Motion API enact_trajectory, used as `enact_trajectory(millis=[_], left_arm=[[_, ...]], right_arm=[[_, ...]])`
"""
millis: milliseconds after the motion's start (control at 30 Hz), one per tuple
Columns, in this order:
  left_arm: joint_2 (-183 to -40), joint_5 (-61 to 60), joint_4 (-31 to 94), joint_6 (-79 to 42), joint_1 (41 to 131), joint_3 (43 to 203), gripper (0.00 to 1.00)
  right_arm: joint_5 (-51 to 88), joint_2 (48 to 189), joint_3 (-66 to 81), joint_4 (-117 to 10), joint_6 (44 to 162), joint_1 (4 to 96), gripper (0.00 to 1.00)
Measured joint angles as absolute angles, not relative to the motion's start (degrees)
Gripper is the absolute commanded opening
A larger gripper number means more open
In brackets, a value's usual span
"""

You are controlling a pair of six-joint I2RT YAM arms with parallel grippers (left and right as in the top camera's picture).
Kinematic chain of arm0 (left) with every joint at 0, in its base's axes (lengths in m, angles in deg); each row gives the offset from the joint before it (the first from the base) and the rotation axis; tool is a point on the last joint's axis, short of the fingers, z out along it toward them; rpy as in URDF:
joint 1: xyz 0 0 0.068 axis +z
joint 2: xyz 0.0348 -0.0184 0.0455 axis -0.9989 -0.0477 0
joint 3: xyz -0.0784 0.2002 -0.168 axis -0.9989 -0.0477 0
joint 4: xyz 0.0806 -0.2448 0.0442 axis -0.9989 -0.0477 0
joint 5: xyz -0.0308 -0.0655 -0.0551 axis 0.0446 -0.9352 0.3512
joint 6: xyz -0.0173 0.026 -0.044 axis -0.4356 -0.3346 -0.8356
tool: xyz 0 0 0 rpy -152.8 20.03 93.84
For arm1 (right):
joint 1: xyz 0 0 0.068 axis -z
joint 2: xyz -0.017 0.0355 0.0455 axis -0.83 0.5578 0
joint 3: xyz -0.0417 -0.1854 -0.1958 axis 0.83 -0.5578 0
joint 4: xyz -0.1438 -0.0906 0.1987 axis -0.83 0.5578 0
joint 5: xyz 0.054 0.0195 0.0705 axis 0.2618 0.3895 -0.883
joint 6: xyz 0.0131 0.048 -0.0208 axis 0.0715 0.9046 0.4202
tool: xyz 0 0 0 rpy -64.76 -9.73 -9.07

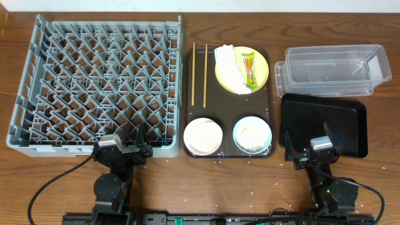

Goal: Sort waste into correct bins and load items into the dishwasher
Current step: 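Reach the right gripper to the yellow plate and grasp napkin and wrapper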

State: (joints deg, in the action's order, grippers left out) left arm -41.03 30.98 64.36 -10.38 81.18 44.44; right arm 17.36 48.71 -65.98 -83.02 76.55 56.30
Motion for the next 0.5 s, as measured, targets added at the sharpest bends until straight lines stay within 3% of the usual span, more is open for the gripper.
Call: enact_trajectory(millis=[333,500], left_arm=[[-41.0,30.5,67.5,-7.5,81.2,44.4,0.93],[-45.8,29.6,62.3,-8.9,81.2,56.0,0.93]], right_arm=[[10.0,48.8,-65.6,-90.5,76.8,56.3,0.99],[6.7,55.9,-54.1,-85.7,80.4,56.3,0.99]])
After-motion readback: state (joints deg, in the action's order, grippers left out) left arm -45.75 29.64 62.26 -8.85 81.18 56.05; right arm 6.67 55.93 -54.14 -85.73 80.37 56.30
